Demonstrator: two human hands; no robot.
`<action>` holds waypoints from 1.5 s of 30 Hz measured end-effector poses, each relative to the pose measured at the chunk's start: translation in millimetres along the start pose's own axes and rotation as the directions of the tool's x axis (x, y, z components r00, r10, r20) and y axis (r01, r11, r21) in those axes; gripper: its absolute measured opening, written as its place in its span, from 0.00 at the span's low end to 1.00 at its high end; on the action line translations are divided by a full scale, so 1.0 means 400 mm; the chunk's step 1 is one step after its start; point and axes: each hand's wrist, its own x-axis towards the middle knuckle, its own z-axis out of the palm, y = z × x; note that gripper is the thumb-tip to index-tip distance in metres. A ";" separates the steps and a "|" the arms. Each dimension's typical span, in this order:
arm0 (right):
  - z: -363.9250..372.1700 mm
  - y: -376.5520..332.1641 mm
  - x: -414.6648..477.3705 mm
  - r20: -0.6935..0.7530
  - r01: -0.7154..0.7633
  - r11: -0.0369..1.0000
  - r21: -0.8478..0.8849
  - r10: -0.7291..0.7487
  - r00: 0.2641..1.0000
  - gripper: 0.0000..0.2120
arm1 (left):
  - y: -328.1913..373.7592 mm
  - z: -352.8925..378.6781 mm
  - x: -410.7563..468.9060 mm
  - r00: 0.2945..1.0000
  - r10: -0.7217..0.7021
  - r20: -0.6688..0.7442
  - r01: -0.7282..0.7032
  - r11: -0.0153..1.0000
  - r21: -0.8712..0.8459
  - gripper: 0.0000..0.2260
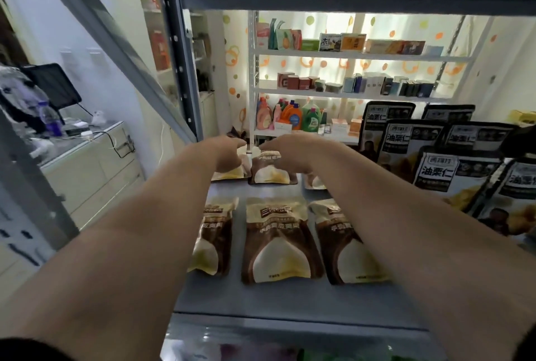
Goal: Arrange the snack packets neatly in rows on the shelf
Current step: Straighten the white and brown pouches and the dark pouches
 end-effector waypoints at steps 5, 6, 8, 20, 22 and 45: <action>0.038 0.003 0.053 0.103 0.064 0.998 0.022 -0.066 0.993 0.25 | -0.008 0.021 0.018 0.997 0.021 0.073 -0.026 0.998 0.066 0.21; 0.040 0.004 0.057 0.113 0.076 0.997 0.029 -0.079 0.990 0.24 | -0.010 0.023 0.019 0.997 0.026 0.069 -0.030 0.997 0.067 0.20; 0.043 0.005 0.063 0.127 0.085 0.996 0.035 -0.088 0.988 0.24 | -0.014 0.024 0.021 0.998 0.032 0.062 -0.035 0.998 0.054 0.21; 0.056 0.009 0.047 0.094 0.052 0.999 -0.002 -0.052 0.994 0.25 | -0.030 0.014 0.019 0.997 0.063 0.054 -0.070 0.987 0.146 0.22; 0.057 0.010 0.041 0.089 0.050 0.999 -0.002 -0.049 0.995 0.25 | -0.031 0.016 0.019 0.997 0.062 0.050 -0.069 0.986 0.153 0.22; -0.016 -0.063 -0.109 -0.025 0.130 0.991 -0.021 -0.131 0.991 0.19 | 0.041 -0.011 -0.115 0.984 0.130 -0.125 -0.106 0.978 0.180 0.25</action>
